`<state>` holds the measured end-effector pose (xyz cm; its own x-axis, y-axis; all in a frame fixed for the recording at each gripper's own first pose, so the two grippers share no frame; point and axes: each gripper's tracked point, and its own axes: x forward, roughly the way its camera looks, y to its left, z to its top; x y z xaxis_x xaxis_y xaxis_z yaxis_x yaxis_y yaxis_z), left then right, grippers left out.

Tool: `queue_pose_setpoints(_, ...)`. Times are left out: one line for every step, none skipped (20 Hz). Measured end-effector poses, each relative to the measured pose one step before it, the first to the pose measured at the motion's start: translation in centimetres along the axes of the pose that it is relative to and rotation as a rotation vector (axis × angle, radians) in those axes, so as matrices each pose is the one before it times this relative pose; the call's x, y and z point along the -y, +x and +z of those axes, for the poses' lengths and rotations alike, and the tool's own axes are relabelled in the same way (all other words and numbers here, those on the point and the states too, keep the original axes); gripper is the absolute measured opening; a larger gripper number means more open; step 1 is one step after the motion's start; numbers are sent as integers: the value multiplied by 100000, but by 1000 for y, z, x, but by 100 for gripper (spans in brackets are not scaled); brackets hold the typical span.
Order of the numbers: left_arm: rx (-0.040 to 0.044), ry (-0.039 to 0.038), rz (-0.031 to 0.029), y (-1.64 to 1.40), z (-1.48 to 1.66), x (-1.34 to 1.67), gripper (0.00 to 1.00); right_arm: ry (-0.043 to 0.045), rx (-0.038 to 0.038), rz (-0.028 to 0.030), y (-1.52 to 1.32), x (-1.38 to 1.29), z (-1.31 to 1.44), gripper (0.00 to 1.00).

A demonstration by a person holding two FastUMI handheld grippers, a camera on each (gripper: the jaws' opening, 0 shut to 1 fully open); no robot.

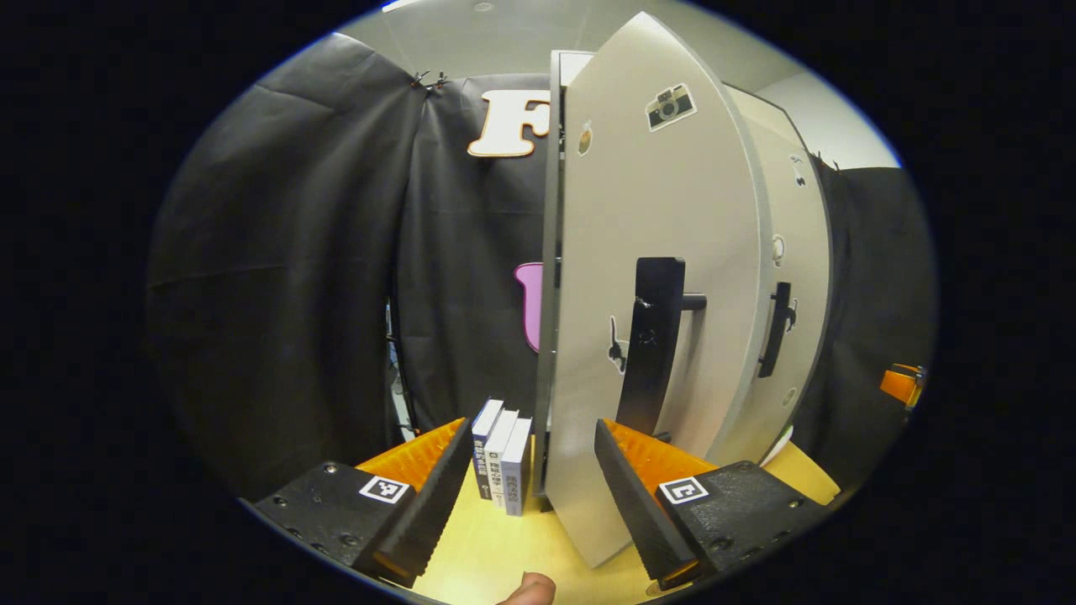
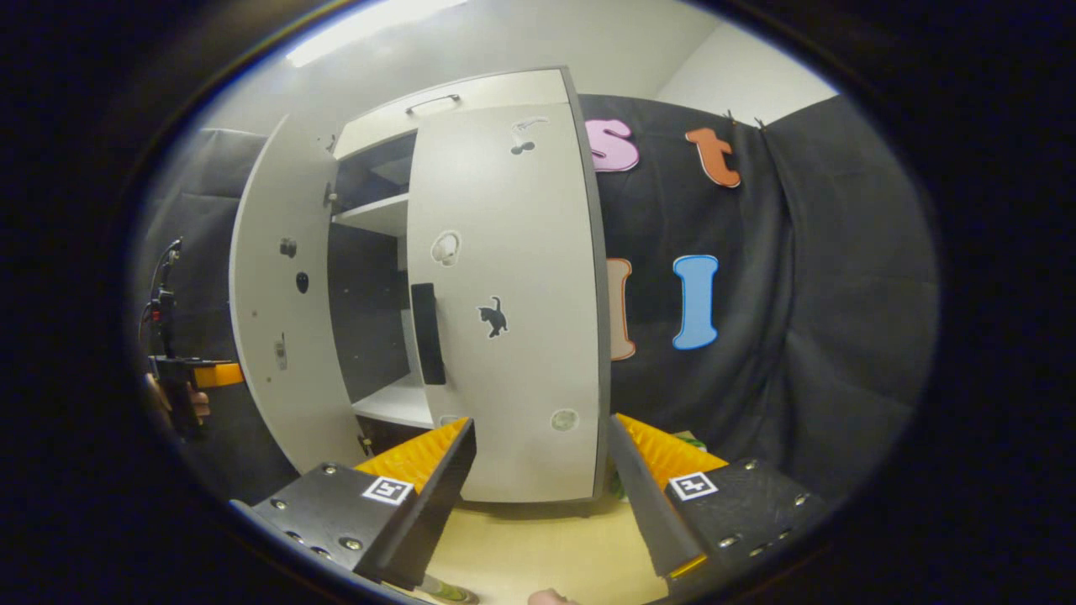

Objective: Grasp the bottle in the cabinet with the left hand and place it on the coaster, then close the right door with the right hand and the left door with the left hand.

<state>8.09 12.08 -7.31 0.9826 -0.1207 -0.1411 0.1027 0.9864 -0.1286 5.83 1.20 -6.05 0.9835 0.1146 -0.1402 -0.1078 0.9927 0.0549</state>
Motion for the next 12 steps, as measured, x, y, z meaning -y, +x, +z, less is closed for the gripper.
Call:
queue_pose_setpoints(204, 196, -1079, 299, 114, 662, 93, 256, 54, 255, -88, -186, 42, 95)
queue_pose_setpoints(9, 523, -1332, 240, 21, 833, 89, -290, -285, -73, -151, -86, -77, 95)
queue_pose_setpoints(381, 433, -1084, 307, -10, 624, 93, -669, -99, -182, -144, -53, -35, 95)
queue_pose_setpoints(721, 788, -1363, 296, 205, 714, 93, -768, 6, -346, -235, 74, -104, 95)
queue_pose_setpoints(143, 503, -1268, 278, 116, 606, 93, -806, -94, -558, -231, 59, -54, 95)
queue_pose_setpoints(205, 432, -2022, 306, -33, 791, 89, -760, -81, -589, -345, 64, -171, 95)
queue_pose_setpoints(-382, 139, -1889, 366, -103, 787, 94, -174, 156, -84, -370, -46, 31, 95)
queue_pose_setpoints(-639, -185, -2685, 309, -44, 1126, 93, 94, 240, -61, -317, -36, 9, 95)
queue_pose_setpoints(-608, -120, -2437, 231, -11, 1215, 93, 177, 260, -577, -264, 118, 117, 95)
queue_pose_setpoints(267, 688, -1789, 60, 183, 1061, 94, 340, 256, -288, -122, 129, 124, 95)
queue_pose_setpoints(1086, 1755, -579, 31, 386, 437, 95, 170, 267, -105, -213, 17, 165, 95)
queue_pose_setpoints(1591, 2534, -39, -115, 528, 399, 94, 153, 279, -349, -211, 63, 68, 95)
